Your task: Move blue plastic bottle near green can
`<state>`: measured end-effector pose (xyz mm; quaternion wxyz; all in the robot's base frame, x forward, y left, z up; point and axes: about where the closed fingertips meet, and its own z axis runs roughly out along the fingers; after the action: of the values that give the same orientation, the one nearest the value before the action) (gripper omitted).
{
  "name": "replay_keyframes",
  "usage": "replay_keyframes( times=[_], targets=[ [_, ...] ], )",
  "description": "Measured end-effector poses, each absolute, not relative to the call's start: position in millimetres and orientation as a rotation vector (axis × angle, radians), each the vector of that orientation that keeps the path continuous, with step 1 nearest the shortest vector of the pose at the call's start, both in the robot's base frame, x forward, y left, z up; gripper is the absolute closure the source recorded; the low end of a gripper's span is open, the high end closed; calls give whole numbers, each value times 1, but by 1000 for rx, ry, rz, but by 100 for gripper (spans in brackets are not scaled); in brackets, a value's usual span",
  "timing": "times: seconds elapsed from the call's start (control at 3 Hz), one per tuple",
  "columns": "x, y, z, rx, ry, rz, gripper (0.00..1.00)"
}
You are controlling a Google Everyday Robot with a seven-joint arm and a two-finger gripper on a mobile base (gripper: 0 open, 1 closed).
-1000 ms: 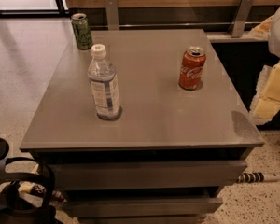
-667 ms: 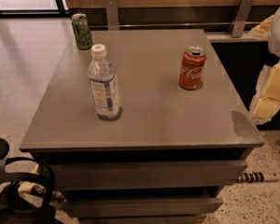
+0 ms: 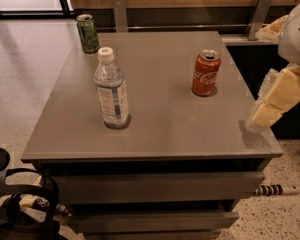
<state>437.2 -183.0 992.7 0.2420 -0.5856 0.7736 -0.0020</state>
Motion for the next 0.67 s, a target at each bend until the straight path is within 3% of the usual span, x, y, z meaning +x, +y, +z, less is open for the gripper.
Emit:
replay_keyframes(
  times=[0.67],
  targets=[
    [460,-94,966,-1347,1879,366,0]
  ],
)
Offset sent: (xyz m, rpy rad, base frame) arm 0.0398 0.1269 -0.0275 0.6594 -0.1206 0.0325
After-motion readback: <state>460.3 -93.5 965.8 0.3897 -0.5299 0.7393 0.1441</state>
